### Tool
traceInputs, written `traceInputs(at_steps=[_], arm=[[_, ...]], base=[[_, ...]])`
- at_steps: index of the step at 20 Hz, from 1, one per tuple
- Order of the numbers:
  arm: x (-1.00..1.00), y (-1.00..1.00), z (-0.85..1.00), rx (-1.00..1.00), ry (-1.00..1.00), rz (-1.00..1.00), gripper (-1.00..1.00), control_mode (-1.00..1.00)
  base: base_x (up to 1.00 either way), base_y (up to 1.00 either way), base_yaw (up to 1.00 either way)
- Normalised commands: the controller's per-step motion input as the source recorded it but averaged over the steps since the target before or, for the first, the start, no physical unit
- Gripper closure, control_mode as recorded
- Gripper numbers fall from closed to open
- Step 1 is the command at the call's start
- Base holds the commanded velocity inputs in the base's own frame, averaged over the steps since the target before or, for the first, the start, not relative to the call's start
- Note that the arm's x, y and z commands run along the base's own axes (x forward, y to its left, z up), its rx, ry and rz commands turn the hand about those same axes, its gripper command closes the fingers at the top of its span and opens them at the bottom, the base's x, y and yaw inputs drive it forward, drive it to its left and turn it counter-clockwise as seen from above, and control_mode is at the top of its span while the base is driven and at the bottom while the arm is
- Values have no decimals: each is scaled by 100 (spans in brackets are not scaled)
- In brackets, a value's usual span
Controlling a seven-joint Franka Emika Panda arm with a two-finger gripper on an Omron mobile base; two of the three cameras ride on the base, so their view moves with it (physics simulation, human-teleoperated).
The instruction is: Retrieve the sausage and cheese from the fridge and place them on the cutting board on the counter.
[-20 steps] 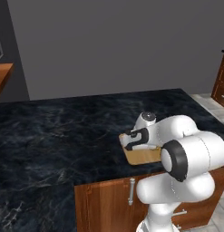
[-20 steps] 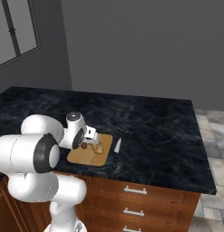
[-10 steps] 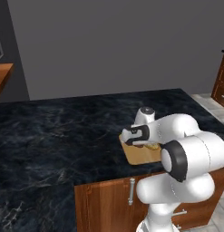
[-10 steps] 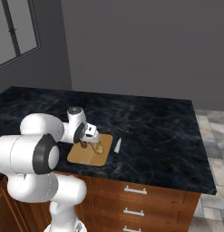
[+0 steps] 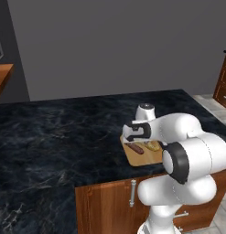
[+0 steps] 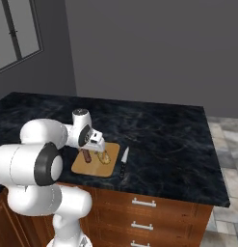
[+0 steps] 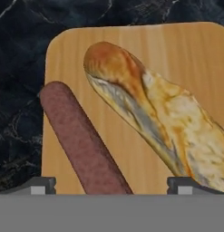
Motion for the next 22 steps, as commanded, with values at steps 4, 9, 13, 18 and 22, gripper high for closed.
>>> traceInputs(at_steps=[4,9,13,18,22], arm=[[-13,0,37,2,0,0,-100,-100],[-32,-7,40,0,0,1,-100,-100],[-54,-12,35,0,-1,3,-100,-100],[-59,-3,30,0,0,0,-100,-100],[-71,-3,14,0,-6,0,-100,-100]], base=[[0,0,0],[0,0,0],[0,0,0],[0,0,0],[0,0,0]])
